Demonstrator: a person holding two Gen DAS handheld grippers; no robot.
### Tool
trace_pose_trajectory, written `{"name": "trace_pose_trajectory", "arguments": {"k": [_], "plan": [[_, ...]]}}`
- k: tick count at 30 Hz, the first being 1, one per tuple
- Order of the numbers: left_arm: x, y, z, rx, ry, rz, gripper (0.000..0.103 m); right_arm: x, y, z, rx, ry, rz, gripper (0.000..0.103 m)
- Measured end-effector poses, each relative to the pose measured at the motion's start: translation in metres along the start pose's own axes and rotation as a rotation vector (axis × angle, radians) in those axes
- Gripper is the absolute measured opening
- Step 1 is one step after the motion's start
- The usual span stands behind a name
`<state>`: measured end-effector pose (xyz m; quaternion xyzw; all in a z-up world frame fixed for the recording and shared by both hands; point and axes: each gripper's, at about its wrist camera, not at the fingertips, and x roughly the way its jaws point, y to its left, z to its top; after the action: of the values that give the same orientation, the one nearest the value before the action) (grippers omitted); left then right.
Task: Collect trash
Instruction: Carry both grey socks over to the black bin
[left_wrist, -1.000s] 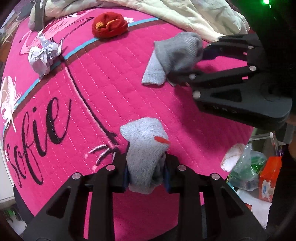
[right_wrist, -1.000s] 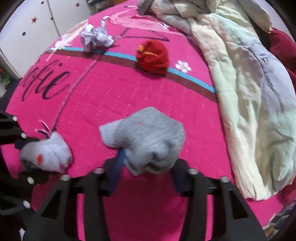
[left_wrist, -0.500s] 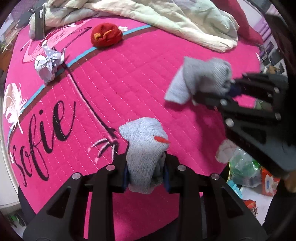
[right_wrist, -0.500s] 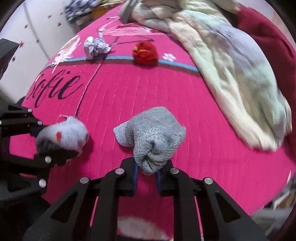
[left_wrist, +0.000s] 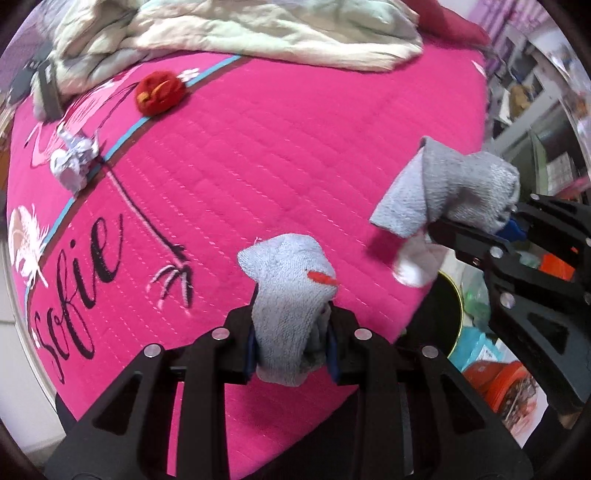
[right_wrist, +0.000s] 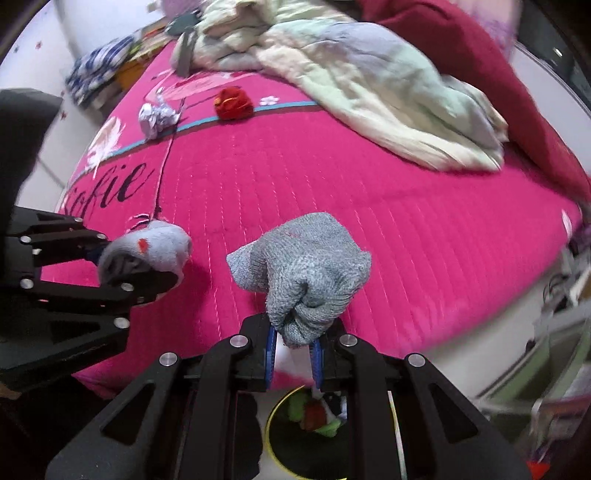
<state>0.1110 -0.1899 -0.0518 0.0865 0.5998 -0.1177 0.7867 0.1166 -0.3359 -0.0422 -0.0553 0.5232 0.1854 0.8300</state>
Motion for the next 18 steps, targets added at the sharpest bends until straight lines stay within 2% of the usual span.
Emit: {"name": "trace_pose_trajectory", "arguments": {"k": [18], "plan": [[0.005, -0.100, -0.020, 0.322, 0.012, -0.037, 0.030, -0.073, -0.032, -0.111, 0.343, -0.070, -0.122, 0.013]]}}
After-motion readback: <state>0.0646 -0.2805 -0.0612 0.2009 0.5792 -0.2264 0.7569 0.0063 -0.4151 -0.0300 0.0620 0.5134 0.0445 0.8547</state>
